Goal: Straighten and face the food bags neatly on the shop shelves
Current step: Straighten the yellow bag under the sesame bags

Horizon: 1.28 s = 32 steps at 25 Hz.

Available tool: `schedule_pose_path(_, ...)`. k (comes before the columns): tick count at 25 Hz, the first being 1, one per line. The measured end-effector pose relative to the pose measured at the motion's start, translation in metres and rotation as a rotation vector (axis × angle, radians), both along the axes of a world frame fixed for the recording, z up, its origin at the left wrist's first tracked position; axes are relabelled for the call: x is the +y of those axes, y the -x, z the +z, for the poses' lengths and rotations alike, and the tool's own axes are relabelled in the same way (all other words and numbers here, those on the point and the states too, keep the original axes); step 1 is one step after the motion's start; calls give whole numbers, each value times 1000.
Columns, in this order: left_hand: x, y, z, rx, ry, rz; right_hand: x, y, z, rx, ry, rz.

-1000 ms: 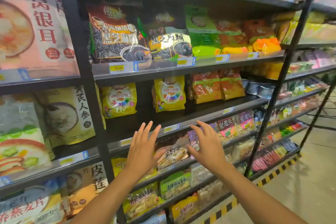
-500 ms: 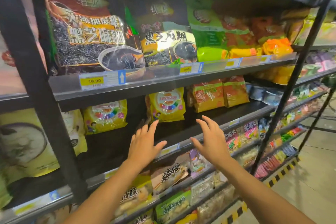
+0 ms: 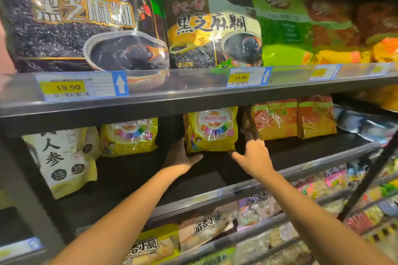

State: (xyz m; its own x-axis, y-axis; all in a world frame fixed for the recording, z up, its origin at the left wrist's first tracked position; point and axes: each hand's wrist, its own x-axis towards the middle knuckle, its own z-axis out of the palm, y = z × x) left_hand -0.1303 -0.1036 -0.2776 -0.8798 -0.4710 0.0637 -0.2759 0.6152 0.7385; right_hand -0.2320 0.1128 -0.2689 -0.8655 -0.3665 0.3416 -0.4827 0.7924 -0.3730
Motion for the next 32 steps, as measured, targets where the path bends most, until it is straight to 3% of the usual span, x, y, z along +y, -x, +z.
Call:
schedule_pose_path(5, -10, 47, -13, -11, -159, 80, -22, 75, -14, -117, 179, 132)
schedule_pose_path(13, -28, 93, -30, -54, -219, 152, -43, 131, -29, -554, 525, 253)
schedule_pose_path(23, -26, 90, -22, -61, -207, 169, -42, 133, -25, -530, 564, 232)
schedule_pose_path(32, -29, 4, -15, -128, -65, 188, -53, 56, -6, -528, 451, 185)
